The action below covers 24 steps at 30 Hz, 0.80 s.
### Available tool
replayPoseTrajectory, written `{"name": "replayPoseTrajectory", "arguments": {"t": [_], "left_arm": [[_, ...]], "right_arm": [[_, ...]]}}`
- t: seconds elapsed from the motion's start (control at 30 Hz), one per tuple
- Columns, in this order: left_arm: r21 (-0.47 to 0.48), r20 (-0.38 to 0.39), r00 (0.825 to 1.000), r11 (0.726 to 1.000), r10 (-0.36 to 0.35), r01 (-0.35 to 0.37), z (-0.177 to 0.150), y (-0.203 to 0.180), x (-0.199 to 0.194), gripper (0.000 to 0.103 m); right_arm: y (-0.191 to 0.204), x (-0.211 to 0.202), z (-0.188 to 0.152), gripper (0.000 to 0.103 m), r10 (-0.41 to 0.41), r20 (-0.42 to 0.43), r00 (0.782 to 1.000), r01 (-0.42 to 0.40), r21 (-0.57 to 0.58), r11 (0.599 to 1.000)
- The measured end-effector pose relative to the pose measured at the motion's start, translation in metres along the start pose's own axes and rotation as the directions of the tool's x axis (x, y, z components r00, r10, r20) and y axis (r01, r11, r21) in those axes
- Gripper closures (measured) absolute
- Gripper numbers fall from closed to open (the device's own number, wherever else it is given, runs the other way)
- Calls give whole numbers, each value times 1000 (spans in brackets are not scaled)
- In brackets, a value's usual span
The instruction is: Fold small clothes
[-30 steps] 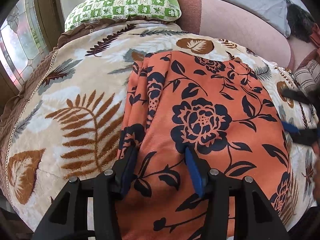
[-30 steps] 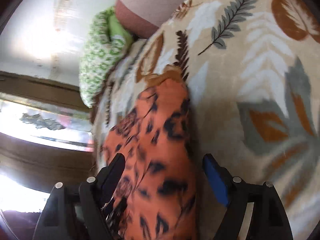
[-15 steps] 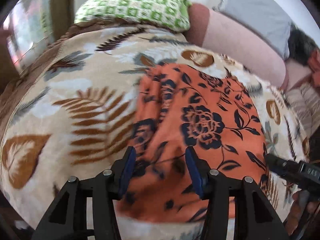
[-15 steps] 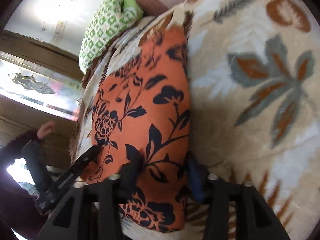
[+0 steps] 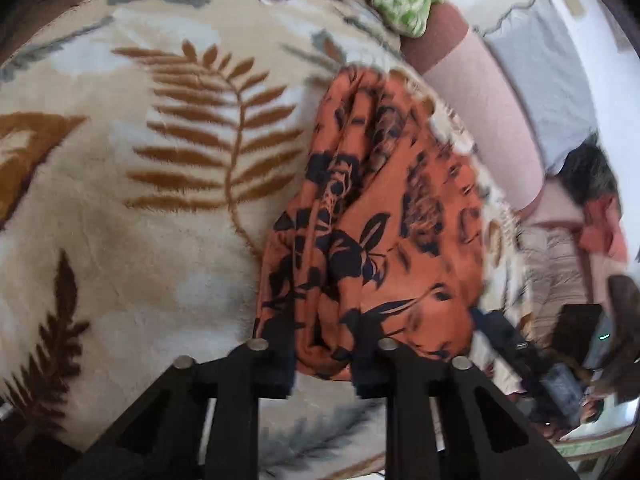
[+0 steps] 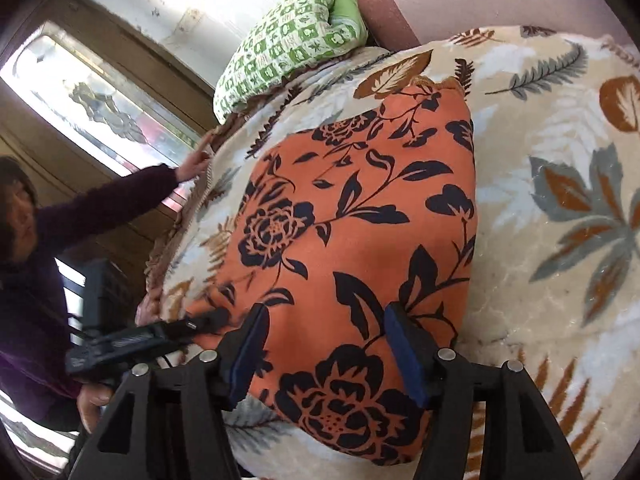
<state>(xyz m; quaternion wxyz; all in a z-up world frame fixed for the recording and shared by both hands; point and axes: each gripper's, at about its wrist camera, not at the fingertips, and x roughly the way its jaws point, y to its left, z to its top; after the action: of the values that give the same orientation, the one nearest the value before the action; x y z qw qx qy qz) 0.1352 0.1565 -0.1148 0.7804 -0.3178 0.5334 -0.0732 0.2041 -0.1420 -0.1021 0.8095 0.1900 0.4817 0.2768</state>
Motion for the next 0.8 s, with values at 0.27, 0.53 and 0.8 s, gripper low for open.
{"name": "replayPoseTrajectory", "arguments": {"t": [0.27,0.53,0.8], "left_arm": [[24,-4,998,998,61,-61,-4,-3,15,85],[14,22,996,996,88,-89,3,-2,20,84],[1,-19,996,996,89,-89,14,5,23,82]], "right_arm": [[4,3,2,39,-3,-29,1000,3,-24,1000],[-2,5,3,39,30,-78,997,-32,-25,999],[6,15,7,38,17,-101,995,-18,-10,1000]]}}
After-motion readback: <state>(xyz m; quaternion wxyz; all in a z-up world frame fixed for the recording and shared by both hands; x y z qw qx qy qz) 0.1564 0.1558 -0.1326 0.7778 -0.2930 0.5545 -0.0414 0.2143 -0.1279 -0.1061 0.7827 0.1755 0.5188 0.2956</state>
